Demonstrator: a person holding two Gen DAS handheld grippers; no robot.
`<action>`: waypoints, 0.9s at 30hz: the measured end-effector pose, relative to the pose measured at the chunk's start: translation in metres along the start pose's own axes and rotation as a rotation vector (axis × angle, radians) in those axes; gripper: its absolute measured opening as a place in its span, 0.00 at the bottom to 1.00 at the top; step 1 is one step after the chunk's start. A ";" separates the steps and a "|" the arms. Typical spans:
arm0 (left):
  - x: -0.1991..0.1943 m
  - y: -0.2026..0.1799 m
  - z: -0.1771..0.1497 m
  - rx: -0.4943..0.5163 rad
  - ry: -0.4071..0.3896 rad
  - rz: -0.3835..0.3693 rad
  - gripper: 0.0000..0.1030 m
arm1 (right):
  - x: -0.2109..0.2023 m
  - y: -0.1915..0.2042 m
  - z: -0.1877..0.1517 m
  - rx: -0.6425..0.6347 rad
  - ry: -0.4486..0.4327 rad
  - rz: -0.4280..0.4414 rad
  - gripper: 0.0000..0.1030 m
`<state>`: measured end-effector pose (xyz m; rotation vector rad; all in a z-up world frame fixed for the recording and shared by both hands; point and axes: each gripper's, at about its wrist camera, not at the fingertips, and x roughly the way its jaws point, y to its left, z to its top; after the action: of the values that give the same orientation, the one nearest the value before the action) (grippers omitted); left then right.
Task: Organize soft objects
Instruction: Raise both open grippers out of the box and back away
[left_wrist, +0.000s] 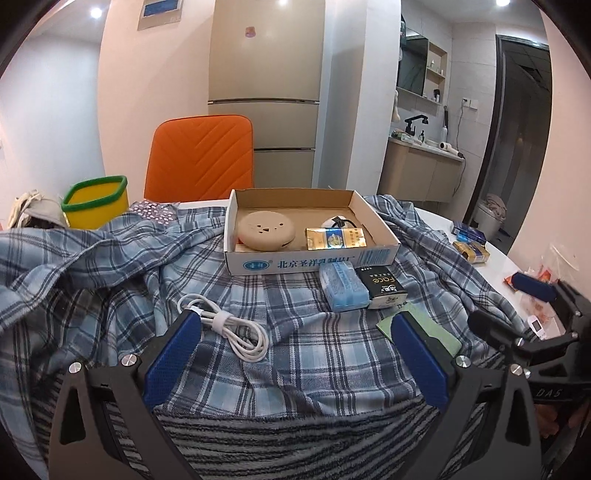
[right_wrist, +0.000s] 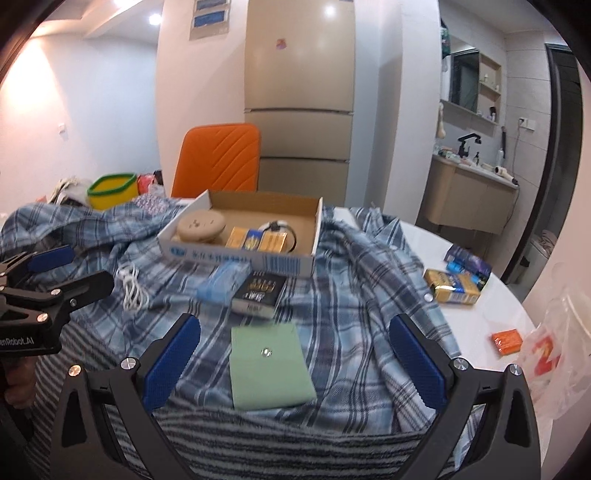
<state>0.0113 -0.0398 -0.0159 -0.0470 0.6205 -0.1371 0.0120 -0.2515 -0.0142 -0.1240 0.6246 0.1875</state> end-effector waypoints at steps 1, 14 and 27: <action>-0.001 0.001 0.000 -0.005 -0.002 -0.002 0.99 | 0.002 0.001 -0.002 -0.001 0.009 0.007 1.00; 0.007 -0.012 -0.009 0.063 0.039 -0.003 0.99 | 0.021 -0.006 -0.008 0.035 0.094 0.102 1.00; 0.020 -0.001 -0.010 0.011 0.110 -0.053 0.91 | 0.052 0.005 -0.019 -0.097 0.312 0.155 0.92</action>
<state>0.0213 -0.0438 -0.0358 -0.0458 0.7285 -0.1957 0.0412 -0.2426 -0.0606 -0.2011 0.9373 0.3526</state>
